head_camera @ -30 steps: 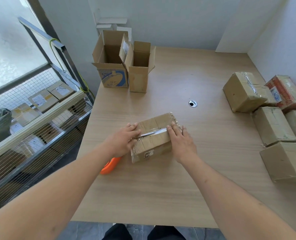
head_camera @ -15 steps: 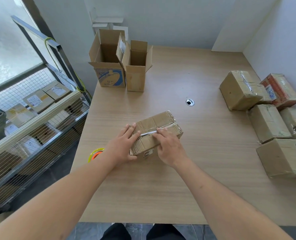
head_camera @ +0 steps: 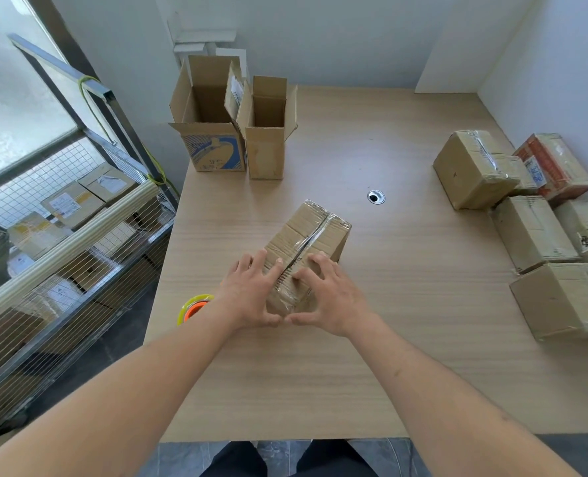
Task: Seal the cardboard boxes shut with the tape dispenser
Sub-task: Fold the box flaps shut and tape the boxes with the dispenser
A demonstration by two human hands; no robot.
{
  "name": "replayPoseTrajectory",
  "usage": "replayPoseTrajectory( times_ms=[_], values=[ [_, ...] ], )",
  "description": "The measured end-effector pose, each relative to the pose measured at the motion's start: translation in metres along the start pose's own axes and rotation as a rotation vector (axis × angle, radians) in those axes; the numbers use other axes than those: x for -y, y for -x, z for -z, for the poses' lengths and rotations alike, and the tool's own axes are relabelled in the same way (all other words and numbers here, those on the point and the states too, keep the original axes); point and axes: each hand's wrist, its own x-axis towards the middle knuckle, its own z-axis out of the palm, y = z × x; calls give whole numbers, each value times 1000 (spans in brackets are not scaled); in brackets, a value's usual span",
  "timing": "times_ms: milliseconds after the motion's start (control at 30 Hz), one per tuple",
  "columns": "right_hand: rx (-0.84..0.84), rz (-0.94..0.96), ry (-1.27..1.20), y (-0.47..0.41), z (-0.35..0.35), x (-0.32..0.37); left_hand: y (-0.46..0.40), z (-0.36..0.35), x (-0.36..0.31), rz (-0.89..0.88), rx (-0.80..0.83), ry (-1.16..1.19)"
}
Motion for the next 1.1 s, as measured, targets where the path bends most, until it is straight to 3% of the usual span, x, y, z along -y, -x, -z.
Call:
replayPoseTrajectory(
  times_ms=[300, 567, 633, 767, 867, 967, 1100],
  values=[
    [56, -98, -33, -11, -2, 12, -5, 11, 14, -82, 0, 52],
    [177, -51, 47, -26, 21, -9, -12, 11, 29, -204, -91, 194],
    [131, -47, 67, -25, 23, -7, -15, 6, 28, -224, -98, 235],
    [-171, -146, 120, -13, 11, 0, -20, -3, 24, -178, -73, 302],
    [-308, -263, -81, -10, 5, 2, -23, -5, 24, -183, -69, 319],
    [-347, -453, -256, -15, 3, 2, -26, -5, 27, -198, -59, 342],
    [-250, -496, -323, -16, 8, 4, -28, -2, 29, -217, -9, 290]
  ],
)
